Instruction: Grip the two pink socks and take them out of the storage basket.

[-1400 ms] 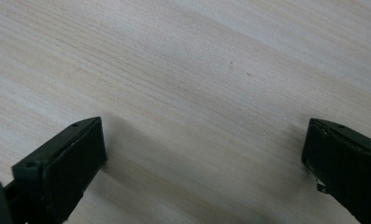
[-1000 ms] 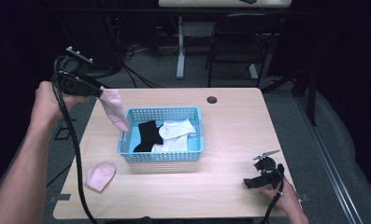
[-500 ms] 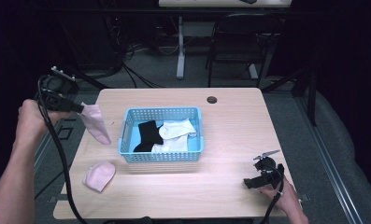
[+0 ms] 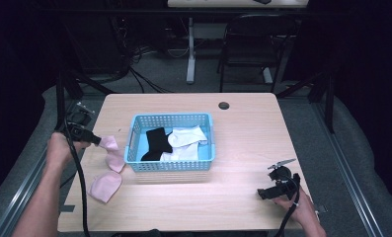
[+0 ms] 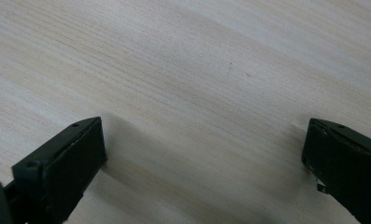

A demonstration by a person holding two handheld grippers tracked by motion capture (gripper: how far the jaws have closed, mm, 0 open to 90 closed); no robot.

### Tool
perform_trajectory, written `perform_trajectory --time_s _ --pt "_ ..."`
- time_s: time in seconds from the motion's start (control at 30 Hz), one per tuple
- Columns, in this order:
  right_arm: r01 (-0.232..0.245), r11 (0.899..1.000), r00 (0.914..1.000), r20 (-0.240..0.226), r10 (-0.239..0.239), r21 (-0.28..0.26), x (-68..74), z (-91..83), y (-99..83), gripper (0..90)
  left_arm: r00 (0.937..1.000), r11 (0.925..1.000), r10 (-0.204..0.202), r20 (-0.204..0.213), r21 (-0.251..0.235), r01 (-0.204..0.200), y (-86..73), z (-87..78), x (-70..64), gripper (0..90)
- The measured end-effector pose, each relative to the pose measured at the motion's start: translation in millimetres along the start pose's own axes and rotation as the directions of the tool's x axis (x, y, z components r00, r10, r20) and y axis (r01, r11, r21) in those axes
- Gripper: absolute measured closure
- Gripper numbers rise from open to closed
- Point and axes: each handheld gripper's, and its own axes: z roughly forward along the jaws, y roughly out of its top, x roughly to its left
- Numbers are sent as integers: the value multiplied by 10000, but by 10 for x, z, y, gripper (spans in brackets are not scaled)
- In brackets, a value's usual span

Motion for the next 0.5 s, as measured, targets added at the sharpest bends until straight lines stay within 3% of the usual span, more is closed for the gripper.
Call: perform_trajectory --time_s 0.1,0.2,0.33,0.5 --pt "0 10000 10000 -3 0 -2 0 0 0 0 9994 9994 -328 66 77 327 -55 167 45 853" --pt "1 10000 10000 -6 -1 -5 0 0 -1 0 9989 9988 -463 110 143 461 -84 233 70 827" --pt "10 10000 10000 -8 -10 -4 -1 0 0 0 9979 9983 -582 279 9 582 -169 334 99 755" --pt "-9 10000 10000 10 9 -2 0 0 0 0 9972 9975 -695 278 -131 699 -265 388 105 590"
